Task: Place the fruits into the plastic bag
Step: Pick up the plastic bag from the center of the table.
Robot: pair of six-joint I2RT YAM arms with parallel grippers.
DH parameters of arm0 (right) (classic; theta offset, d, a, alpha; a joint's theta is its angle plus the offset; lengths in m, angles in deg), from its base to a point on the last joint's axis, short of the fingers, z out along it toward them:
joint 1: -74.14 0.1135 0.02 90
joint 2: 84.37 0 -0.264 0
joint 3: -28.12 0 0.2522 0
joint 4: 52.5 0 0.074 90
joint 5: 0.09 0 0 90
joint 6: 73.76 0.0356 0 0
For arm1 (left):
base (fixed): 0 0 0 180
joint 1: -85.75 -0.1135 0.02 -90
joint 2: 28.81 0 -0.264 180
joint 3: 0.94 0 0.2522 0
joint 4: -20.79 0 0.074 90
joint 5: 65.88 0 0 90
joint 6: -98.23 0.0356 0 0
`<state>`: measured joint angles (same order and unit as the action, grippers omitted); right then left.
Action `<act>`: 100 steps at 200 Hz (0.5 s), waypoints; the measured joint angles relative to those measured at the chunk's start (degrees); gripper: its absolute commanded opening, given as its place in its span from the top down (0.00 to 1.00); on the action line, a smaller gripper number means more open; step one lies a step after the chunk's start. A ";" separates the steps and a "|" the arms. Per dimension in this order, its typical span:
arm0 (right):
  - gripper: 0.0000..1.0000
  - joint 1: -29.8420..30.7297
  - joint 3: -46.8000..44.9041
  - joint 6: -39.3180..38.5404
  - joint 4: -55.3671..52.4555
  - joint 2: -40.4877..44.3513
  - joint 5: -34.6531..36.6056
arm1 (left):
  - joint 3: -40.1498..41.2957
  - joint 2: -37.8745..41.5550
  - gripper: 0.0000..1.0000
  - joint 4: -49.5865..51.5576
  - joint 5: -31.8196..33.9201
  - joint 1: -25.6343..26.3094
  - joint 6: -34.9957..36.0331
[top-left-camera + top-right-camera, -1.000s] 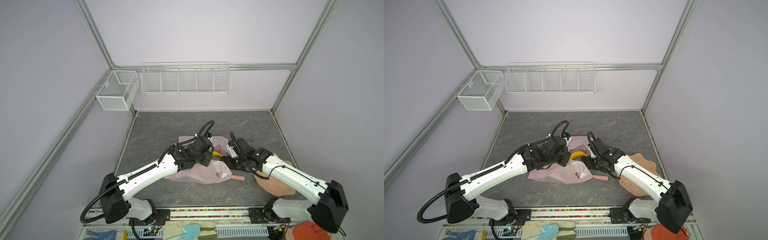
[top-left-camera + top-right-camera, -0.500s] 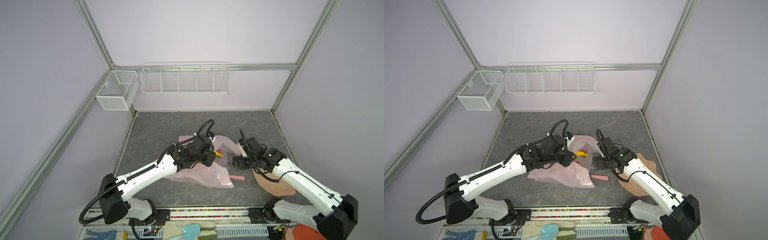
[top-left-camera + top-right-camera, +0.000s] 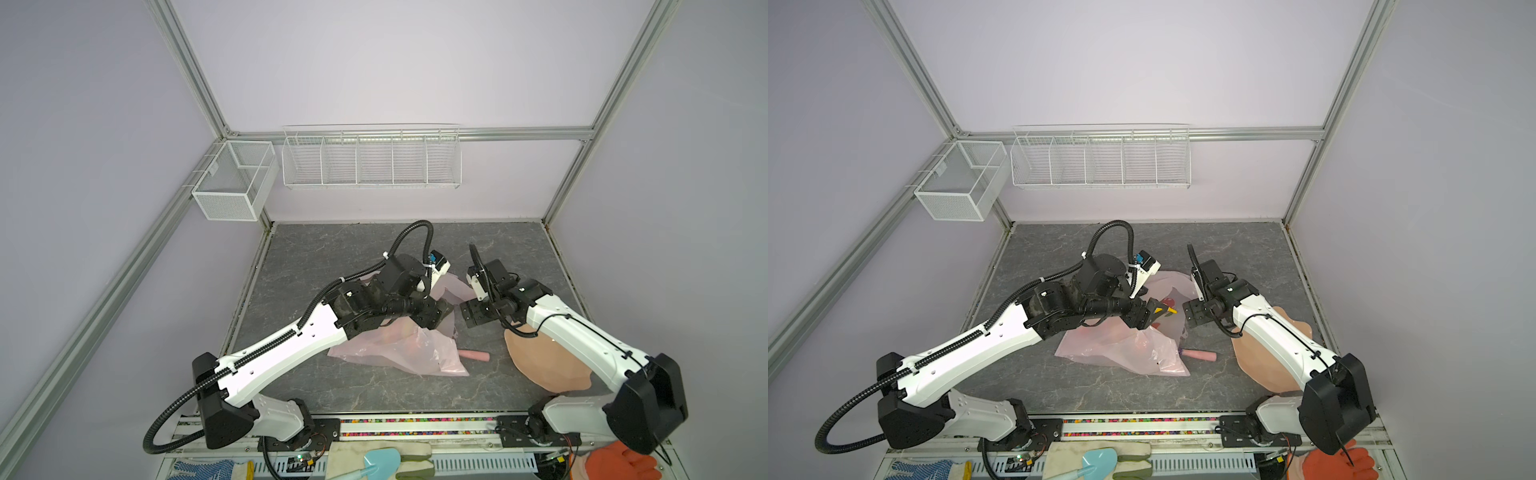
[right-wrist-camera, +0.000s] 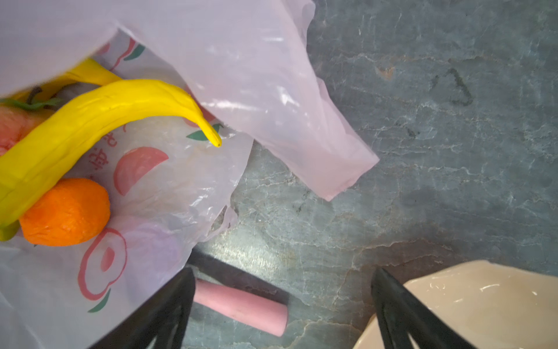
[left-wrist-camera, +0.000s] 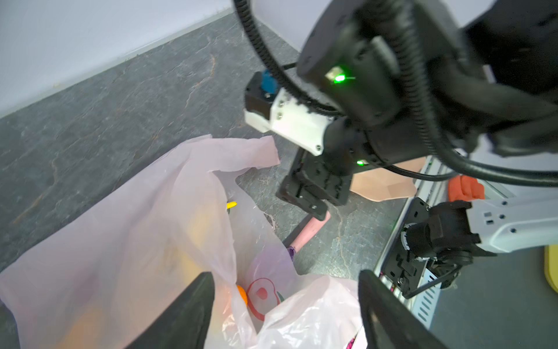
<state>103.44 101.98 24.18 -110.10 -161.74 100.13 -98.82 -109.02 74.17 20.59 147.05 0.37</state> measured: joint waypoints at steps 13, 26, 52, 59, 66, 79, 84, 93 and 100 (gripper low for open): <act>0.06 -0.33 0.72 -1.14 0.48 -1.22 -0.02 | -3.06 -1.88 0.24 1.97 -0.59 1.31 2.25; 0.06 -0.52 1.31 -2.16 0.70 -2.56 -0.04 | -6.34 -4.55 0.24 4.39 -0.79 2.93 4.72; 0.06 -1.46 2.38 -3.65 0.98 -5.29 -0.59 | -10.32 -10.14 0.25 8.59 -0.33 6.27 9.77; 0.06 -1.70 2.67 -3.98 1.09 -5.95 -0.81 | -11.06 -11.69 0.25 9.94 -0.24 6.95 11.06; 0.06 -1.92 2.99 -4.26 1.22 -6.67 -0.90 | -11.76 -13.18 0.25 11.15 -0.22 7.54 12.26; 0.05 -2.29 3.63 -4.90 1.36 -7.80 -1.16 | -13.27 -16.02 0.24 13.57 -0.22 8.46 14.60; 0.05 -2.45 3.87 -5.05 1.44 -8.20 -1.25 | -13.86 -16.92 0.24 14.36 -0.22 8.66 15.37; 0.05 -2.69 4.17 -5.33 1.73 -8.94 -1.49 | -15.04 -18.49 0.24 15.91 -0.20 8.92 16.85; 0.05 -2.95 4.42 -5.46 1.86 -9.51 -1.70 | -15.93 -19.54 0.24 17.14 -0.24 9.18 18.08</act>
<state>100.49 106.40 18.72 -108.24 -171.25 98.43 -114.75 -128.56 91.30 20.35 156.23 18.45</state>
